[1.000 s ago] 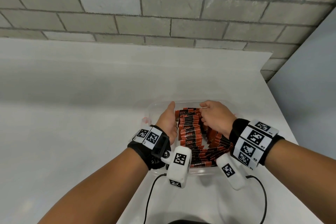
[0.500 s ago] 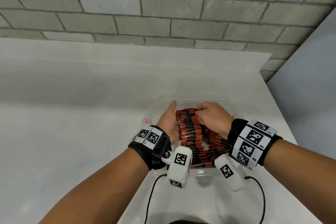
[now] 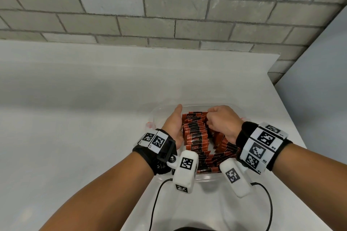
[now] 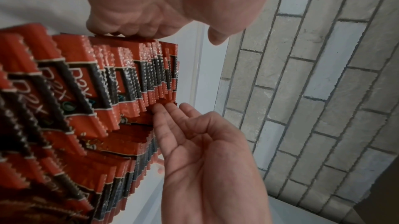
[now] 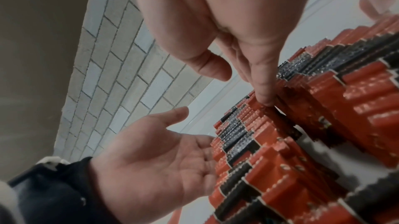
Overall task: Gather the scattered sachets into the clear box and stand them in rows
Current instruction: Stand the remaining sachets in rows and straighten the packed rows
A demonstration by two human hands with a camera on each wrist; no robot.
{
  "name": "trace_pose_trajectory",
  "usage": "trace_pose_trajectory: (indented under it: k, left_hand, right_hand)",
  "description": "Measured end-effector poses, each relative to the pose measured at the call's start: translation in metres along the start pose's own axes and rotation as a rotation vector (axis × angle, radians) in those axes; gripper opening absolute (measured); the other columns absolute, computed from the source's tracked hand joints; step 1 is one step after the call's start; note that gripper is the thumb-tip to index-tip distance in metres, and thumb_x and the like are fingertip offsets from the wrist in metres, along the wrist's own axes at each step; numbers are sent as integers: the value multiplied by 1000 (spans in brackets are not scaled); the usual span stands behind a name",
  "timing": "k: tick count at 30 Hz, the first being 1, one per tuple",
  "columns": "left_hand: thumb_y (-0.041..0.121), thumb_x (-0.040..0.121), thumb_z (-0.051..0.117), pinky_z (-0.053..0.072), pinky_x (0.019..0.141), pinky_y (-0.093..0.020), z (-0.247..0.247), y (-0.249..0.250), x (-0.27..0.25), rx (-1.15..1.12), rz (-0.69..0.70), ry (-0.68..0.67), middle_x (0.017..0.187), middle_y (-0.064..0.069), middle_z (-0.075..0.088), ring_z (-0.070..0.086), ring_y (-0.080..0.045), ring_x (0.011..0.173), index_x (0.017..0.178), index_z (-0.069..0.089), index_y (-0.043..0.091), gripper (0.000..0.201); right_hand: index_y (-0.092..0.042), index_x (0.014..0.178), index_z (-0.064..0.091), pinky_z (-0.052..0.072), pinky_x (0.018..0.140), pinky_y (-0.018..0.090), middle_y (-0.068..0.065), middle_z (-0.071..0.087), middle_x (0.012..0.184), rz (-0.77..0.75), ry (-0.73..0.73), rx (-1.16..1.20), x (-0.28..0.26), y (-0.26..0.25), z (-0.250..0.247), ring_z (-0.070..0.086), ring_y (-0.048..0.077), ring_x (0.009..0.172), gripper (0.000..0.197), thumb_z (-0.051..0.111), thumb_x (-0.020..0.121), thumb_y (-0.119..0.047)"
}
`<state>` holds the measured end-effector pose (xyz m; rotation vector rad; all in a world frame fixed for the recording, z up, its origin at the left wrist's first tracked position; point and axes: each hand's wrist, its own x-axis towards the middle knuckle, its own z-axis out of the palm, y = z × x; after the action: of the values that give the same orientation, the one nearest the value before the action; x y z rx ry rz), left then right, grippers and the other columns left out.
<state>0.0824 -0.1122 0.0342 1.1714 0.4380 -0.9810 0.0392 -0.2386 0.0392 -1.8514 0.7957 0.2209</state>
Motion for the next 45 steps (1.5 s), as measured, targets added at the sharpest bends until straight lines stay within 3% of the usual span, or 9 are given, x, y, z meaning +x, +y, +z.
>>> trace_pose_trajectory:
  k: [3,7,18,23,25,26,30,36,45]
  left_hand:
    - [52,100,34,46,61,-33,1,0,-1,-3,0,-19,86,-12,61,59,-21,77,82,50,12,46]
    - [53,100,35,47,65,-35,1,0,1,6,-14,-33,89,-14,63,61,-23,80,82,49,6,52]
    - [57,98,34,48,64,-33,3,2,3,24,-53,-72,92,-13,64,62,-22,82,85,53,2,60]
    - [54,100,33,35,75,-29,4,2,3,66,-24,2,137,-15,50,57,-20,104,142,33,-1,70]
    - [55,100,32,34,74,-32,6,4,0,71,-14,8,145,-14,44,55,-16,89,147,27,2,72]
    - [55,100,31,33,73,-32,6,4,0,71,-16,13,145,-14,43,56,-17,96,148,26,2,72]
    - [57,99,31,32,78,-33,3,4,3,98,-20,34,144,-14,44,42,-23,131,149,24,4,73]
    - [57,99,31,28,85,-33,-1,3,11,96,-15,59,151,-16,35,32,-25,140,152,17,6,75]
    - [57,99,31,34,79,-31,-2,1,15,112,-9,58,145,-14,44,44,-24,129,150,22,5,74]
  right_hand:
    - [-7,72,56,39,70,36,12,45,74,34,5,12,1,-2,1,44,24,68,15,45,82,-3]
    - [18,117,46,48,96,52,24,63,90,15,-8,4,0,-2,4,62,34,87,35,46,88,-3]
    - [2,104,58,47,98,49,23,66,104,8,-22,1,2,-2,4,63,34,102,17,47,92,-3]
    - [0,91,65,49,82,40,13,54,80,32,-11,33,2,-2,4,53,24,75,18,48,85,-2]
    - [12,104,45,47,79,38,12,50,79,31,6,45,3,-3,4,49,25,76,25,47,83,-1]
    - [-11,103,22,46,76,38,11,48,78,33,7,53,5,-1,4,46,25,75,34,46,81,-1]
    - [0,85,59,51,86,48,15,50,75,51,32,49,7,1,5,50,29,74,16,45,78,-1]
    - [-11,86,57,41,71,37,10,45,79,46,53,5,11,3,2,44,24,75,24,38,78,2]
    - [12,112,55,48,97,50,23,67,101,37,37,-2,4,-3,6,62,38,104,29,44,88,-2]
